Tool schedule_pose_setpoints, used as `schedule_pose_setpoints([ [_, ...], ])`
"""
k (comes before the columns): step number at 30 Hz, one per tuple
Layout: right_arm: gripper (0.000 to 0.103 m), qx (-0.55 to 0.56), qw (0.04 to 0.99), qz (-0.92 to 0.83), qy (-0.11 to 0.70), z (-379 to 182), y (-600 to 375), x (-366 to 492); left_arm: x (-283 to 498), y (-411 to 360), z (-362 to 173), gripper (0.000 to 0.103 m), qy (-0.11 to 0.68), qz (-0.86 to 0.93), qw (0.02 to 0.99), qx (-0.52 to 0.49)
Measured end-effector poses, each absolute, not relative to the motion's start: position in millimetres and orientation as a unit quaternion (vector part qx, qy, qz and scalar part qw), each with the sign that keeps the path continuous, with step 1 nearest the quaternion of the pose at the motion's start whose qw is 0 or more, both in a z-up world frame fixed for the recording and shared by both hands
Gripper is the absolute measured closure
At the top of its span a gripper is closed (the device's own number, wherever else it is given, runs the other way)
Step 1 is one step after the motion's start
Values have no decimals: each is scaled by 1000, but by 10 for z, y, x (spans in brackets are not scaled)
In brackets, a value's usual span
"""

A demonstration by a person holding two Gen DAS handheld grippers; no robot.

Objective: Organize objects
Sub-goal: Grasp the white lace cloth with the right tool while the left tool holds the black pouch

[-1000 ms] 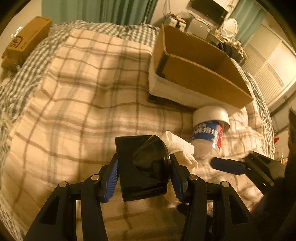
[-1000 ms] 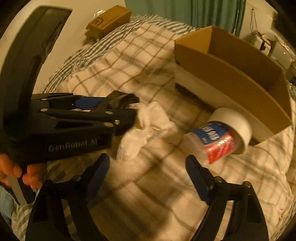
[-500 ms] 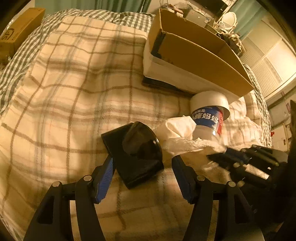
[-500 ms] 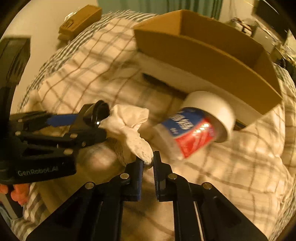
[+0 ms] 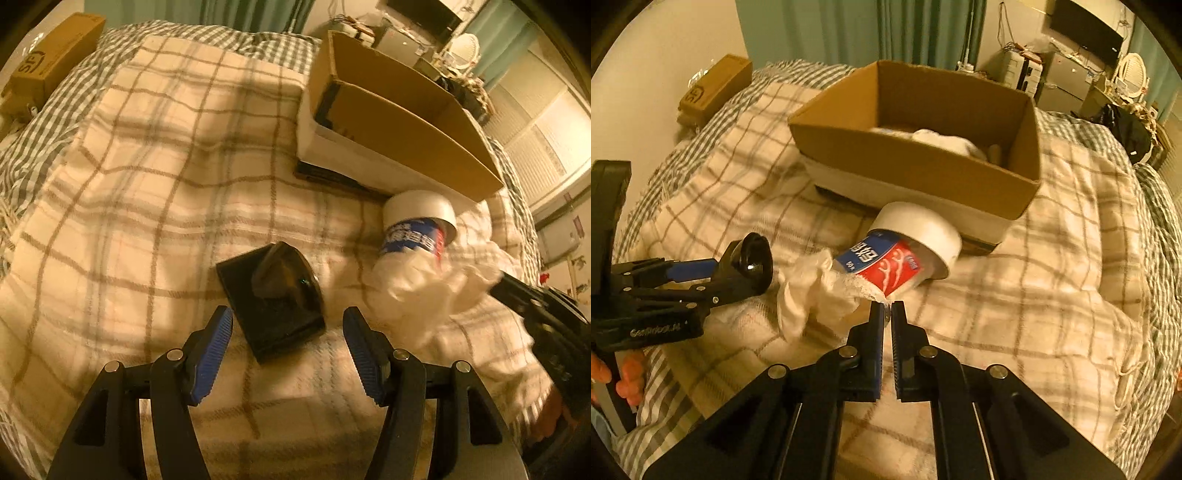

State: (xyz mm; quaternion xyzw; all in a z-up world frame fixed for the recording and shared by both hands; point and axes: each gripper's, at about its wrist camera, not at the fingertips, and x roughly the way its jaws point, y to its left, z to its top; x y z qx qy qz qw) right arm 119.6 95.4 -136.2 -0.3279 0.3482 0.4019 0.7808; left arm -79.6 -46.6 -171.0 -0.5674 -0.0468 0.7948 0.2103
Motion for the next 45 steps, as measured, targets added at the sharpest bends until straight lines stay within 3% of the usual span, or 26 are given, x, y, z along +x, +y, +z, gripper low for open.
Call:
schedule_pose_setpoints([
  [3, 99, -317, 788, 404, 340, -1234, 865, 1208, -887, -445, -1795, 39, -48, 790, 203, -577],
  [5, 99, -315, 793, 402, 333, -1168, 822, 1211, -915, -433, -1859, 51, -52, 782, 207, -586],
  [9, 99, -305, 803, 399, 321, -1029, 733, 1236, -874, -435, -1821, 54, -51, 785, 211, -581],
  [11, 99, -301, 805, 400, 318, -975, 694, 1241, -834, -443, -1712, 65, -47, 795, 210, -567],
  [23, 99, -278, 826, 414, 262, -366, 461, 1112, -727, -364, -1017, 66, -44, 833, 234, -500],
  [27, 99, -280, 823, 413, 271, -418, 464, 1165, -699, -328, -961, 66, -40, 836, 237, -494],
  [28, 93, -279, 822, 412, 276, -454, 467, 1188, -696, -303, -959, 66, -36, 837, 236, -493],
  [29, 73, -276, 820, 410, 288, -536, 483, 1237, -696, -289, -961, 66, -33, 837, 235, -492],
  [31, 45, -273, 817, 405, 308, -708, 518, 1326, -703, -252, -987, 66, -24, 838, 233, -493],
  [34, 41, -278, 806, 400, 336, -951, 628, 1424, -740, -210, -1075, 66, -15, 835, 230, -500],
  [37, 25, -292, 797, 382, 365, -1230, 797, 1560, -798, -194, -1185, 66, -13, 830, 226, -509],
  [39, 22, -301, 787, 382, 379, -1377, 912, 1619, -833, -192, -1247, 66, -11, 828, 224, -514],
  [40, 16, -306, 784, 380, 384, -1430, 951, 1653, -866, -188, -1290, 66, -10, 826, 222, -518],
  [45, 15, -328, 753, 357, 444, -1885, 1105, 1904, -966, -182, -1389, 66, -7, 820, 218, -529],
])
